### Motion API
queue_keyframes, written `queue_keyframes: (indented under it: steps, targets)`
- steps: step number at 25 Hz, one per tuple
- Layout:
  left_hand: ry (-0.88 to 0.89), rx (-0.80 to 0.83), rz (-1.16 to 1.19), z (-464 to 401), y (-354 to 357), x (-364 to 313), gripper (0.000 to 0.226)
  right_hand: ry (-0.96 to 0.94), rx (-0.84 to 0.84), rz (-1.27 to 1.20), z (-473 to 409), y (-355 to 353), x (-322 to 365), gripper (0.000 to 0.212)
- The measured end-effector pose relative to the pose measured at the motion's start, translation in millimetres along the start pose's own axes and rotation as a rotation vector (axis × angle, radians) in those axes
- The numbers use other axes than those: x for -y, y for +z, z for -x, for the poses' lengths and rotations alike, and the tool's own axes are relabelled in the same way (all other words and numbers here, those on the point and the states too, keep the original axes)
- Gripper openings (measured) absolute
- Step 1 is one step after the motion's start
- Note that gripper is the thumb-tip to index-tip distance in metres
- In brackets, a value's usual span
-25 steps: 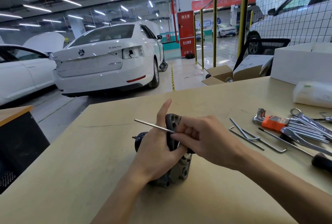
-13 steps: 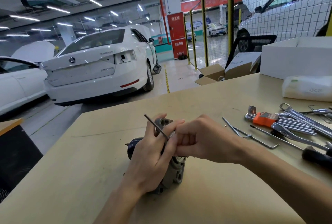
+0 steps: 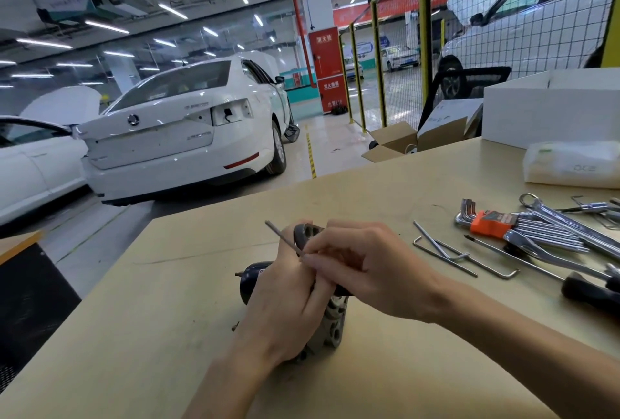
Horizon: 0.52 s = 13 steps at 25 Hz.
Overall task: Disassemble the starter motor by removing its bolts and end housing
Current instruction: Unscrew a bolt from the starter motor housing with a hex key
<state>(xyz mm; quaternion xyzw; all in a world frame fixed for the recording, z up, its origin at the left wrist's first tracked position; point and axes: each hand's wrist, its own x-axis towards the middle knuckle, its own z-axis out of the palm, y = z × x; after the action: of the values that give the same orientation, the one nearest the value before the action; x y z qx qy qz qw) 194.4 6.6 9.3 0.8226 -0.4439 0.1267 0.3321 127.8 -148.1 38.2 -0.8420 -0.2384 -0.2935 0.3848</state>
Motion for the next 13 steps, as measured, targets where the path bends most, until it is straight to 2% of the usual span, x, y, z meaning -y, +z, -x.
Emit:
queue_keyframes:
  steps: [4,6,7,10,12,13]
  targets:
    - [0.014,-0.003,-0.011,1,0,0,0.033,0.106,-0.007,-0.065,1,2,-5,0.007]
    - [0.001,-0.001,0.001,2,-2,-1,0.024,0.146,0.014,-0.077,2,4,-6,0.014]
    - [-0.007,0.005,-0.014,3,-3,-1,0.027,0.162,0.017,-0.078,2,4,-6,0.018]
    - [-0.046,0.064,0.015,4,-5,2,0.069,0.213,0.002,-0.135,1,4,-8,0.027]
    - [-0.058,0.085,0.086,4,-7,7,0.098,0.233,-0.005,-0.18,1,5,-8,0.024]
    - [-0.052,0.087,0.106,4,-8,10,0.105,0.242,-0.008,-0.194,1,4,-8,0.021]
